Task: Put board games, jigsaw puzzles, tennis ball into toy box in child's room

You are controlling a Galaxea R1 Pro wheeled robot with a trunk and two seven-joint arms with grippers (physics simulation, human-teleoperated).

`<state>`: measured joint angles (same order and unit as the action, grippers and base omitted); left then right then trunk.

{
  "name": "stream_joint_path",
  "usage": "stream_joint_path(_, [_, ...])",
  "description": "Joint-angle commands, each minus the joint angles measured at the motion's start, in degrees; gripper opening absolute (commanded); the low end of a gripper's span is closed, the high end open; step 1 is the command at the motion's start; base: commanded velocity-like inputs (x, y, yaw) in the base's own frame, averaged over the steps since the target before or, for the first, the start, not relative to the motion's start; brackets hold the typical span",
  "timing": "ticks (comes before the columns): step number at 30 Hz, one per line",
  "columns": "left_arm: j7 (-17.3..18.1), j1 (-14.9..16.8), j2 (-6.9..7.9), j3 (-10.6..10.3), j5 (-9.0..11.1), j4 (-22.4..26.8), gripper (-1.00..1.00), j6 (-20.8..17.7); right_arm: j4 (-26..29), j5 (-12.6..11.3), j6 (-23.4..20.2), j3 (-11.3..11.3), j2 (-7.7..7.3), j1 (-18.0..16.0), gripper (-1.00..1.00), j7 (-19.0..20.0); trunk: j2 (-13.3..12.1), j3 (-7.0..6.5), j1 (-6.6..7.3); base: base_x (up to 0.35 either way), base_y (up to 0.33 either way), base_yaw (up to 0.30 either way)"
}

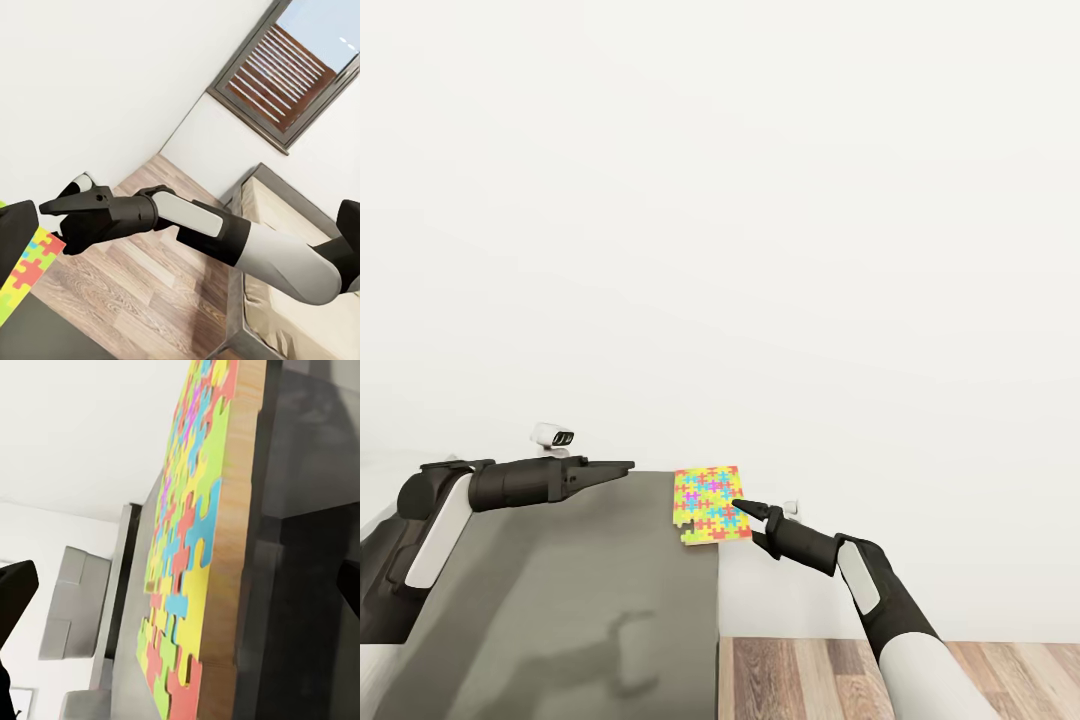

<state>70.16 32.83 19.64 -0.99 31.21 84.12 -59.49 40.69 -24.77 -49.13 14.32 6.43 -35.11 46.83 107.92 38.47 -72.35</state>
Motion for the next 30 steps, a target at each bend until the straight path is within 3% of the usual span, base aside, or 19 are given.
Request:
stream_joint_path(1, [0.1, 0.0, 0.05, -0.1, 0.2, 0.0, 1.0, -0.4, 0.0, 0.2, -0.3, 0.3, 0.07, 0.0, -1.0, 0.2, 0.0, 0.06, 0.01, 0.0, 0.038, 0.0])
stream_joint_path(12, [0.1, 0.0, 0.05, 0.1, 0.5, 0.0, 1.0, -0.4, 0.0, 0.2, -0.3, 0.2, 0.15, 0.0, -1.0, 0.1, 0.0, 0.06, 0.01, 0.0, 0.007, 0.0])
stream_joint_path(30, [0.2, 0.1, 0.2, 0.1, 0.8, -0.1, 1.0, -0.4, 0.0, 0.2, -0.1, 0.1, 0.19, 0.0, -1.0, -0.1, -7.2, -3.17, 3.96, -0.005, 0.0, 0.0])
